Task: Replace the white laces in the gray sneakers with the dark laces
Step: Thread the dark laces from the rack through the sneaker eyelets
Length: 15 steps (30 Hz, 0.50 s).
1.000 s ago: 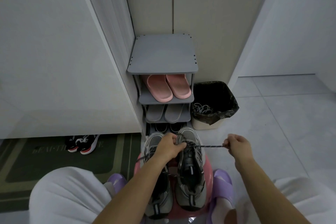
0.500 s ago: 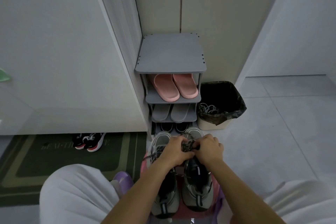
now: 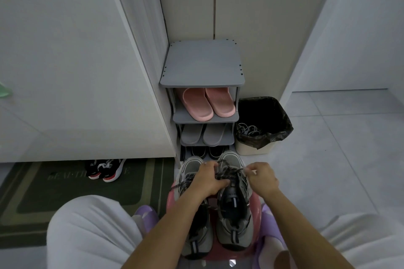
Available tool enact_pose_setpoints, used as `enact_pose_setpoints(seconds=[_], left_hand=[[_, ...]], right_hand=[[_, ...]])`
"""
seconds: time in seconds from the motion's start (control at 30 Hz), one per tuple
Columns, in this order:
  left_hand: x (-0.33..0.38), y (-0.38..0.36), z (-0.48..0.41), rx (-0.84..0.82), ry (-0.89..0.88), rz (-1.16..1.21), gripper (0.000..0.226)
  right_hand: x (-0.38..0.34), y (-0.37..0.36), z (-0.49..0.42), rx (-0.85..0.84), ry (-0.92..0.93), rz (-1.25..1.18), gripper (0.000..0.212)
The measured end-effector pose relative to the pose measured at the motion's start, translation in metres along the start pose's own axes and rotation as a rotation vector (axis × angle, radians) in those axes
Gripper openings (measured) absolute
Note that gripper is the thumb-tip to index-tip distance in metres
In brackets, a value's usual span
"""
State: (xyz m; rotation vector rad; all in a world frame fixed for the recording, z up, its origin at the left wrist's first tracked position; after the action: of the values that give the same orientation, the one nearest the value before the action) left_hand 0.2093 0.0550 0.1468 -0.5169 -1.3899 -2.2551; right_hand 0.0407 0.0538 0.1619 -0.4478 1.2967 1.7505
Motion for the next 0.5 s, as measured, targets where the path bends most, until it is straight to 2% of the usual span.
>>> enact_pose_setpoints(seconds=[0.1,0.23,0.4,0.5], left_hand=[[0.001,0.002,0.0,0.007,-0.008,0.018,0.048],[0.002,0.002,0.002,-0.01,-0.027,0.029,0.051],[0.001,0.002,0.003,0.001,-0.019,0.02,0.035],[0.001,0.003,0.002,0.001,-0.015,0.022,0.034]], right_hand=[[0.012,0.024,-0.002,0.109,-0.078,-0.3,0.023],[0.022,0.046,0.003,0.222,-0.135,-0.567,0.029],[0.023,0.054,0.004,0.341,-0.275,-0.97,0.034],[0.022,0.06,0.004,0.367,-0.307,-1.113,0.036]])
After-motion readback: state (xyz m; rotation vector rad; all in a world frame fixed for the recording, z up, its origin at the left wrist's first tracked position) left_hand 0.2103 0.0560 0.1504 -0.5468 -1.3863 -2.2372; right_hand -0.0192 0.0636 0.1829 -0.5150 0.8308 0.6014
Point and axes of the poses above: each hand's wrist, its own z-axis away from the middle knuckle, its own y-axis out of the back of the hand, x = y × z, the point moved 1 cm from there along -z, towards the middle knuckle, and after that the axes turned 13 degrees about -z, right-handed, at the moved point
